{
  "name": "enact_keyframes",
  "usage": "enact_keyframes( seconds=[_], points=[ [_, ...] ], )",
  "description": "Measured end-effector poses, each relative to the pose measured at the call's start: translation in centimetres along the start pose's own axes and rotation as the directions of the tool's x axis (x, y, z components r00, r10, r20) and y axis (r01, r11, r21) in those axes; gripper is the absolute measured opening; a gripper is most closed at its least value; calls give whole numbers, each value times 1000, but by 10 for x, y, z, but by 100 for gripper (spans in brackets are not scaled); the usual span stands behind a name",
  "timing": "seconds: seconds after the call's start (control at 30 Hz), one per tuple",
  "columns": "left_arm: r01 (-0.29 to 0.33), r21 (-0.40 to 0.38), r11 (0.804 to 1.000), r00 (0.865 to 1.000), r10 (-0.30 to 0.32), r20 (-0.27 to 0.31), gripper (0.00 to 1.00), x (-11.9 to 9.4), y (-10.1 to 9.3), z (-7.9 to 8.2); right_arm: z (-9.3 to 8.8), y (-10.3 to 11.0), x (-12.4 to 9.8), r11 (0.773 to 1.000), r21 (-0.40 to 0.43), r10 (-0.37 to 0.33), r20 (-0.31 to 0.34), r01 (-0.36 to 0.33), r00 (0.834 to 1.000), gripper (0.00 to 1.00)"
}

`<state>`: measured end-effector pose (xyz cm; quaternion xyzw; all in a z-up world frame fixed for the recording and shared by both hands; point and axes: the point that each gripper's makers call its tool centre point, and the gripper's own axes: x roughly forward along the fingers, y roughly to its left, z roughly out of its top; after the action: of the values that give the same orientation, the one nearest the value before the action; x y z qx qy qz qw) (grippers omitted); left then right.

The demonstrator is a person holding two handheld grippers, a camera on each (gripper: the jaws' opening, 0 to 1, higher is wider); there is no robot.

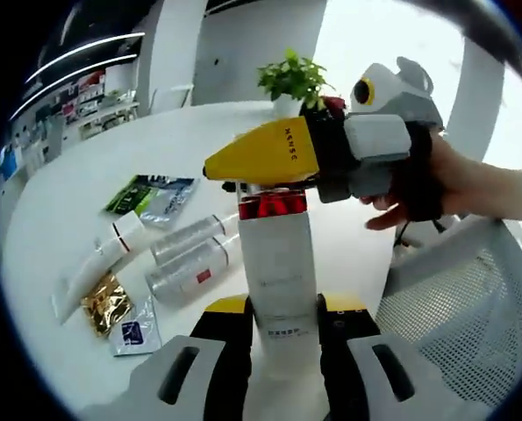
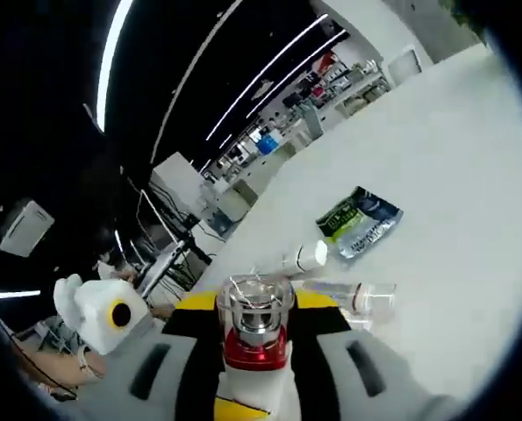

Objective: Arrange the skincare products in the storage area until every visible bottle or jar stands upright without overlapping.

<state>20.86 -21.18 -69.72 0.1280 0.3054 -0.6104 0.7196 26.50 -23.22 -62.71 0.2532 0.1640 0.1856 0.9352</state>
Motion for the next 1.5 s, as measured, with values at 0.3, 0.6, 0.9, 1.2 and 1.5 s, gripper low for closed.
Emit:
enact_keyframes(
  seconds=[0.3,0.6,0.9,1.2,1.5],
  points=[
    [18,32,999,999,-19,31,27,2,-3,3,-1,36,-2,930,-338,139,-43,-146,989,29],
    [7,99,995,999,-11,38,28,7,-9,4,-7,49,-14,827,-488,266,-99,-280,959,29],
    [22,156,987,999,-29,44,29,13,-14,2,-17,58,-30,687,-596,384,-187,-415,904,29],
    [22,233,972,999,-33,42,29,15,-18,1,-22,55,-33,721,-536,364,-245,-438,899,31],
    [25,268,963,999,-32,19,29,13,-15,-3,-32,32,-46,754,-561,179,-325,-341,929,39]
  ],
)
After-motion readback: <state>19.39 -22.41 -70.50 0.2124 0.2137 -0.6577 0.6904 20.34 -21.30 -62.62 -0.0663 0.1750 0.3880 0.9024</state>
